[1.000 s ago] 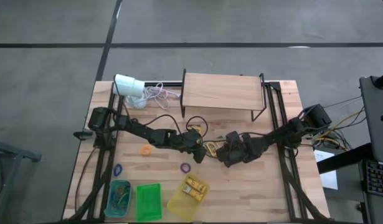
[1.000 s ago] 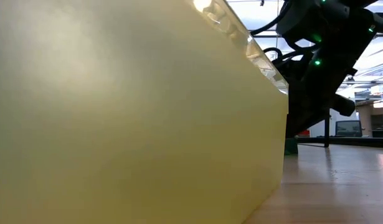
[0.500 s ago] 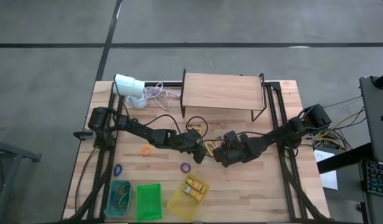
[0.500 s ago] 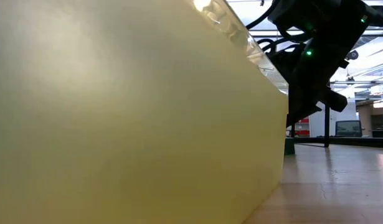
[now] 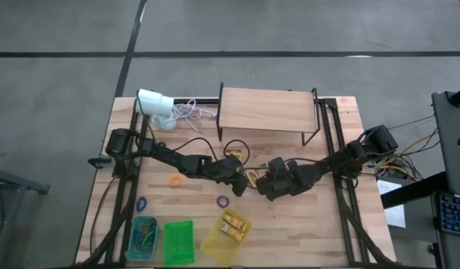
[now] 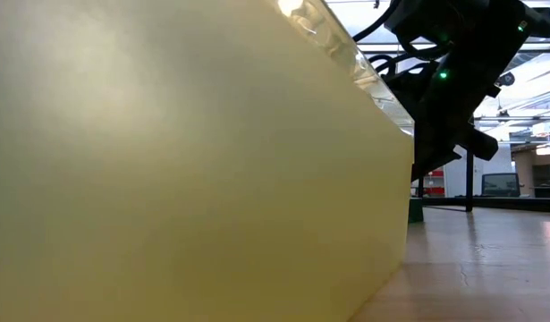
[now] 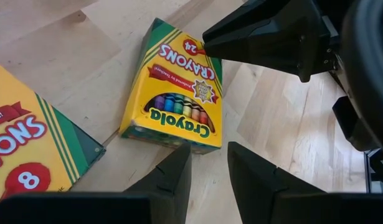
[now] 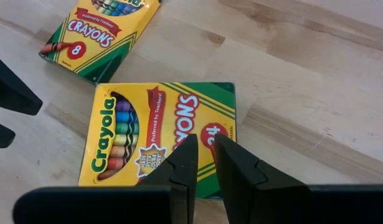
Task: Pick & Place Office Desk Supplies
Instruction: Put the crayon box into the yellow bin
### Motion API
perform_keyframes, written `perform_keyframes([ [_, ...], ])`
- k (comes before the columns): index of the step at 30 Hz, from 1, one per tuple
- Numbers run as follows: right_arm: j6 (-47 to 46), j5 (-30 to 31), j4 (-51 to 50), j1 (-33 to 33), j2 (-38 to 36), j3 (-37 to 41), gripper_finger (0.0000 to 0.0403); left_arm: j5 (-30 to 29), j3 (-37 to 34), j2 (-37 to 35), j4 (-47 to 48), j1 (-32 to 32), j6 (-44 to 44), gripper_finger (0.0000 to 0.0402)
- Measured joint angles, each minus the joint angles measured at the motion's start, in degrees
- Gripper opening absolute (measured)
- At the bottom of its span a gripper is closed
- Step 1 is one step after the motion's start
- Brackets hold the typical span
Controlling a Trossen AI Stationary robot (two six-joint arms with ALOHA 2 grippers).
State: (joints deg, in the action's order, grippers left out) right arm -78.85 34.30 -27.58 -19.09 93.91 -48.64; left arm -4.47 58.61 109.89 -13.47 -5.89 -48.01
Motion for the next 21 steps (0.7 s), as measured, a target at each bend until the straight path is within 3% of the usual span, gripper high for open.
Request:
perform_keyframes([
  [21,0.04,0.04,0.11,-0.02,-0.07,-0.09,0.0052,4.11,0.0,0.0,0.0,0.0,-0.09,0.0109],
])
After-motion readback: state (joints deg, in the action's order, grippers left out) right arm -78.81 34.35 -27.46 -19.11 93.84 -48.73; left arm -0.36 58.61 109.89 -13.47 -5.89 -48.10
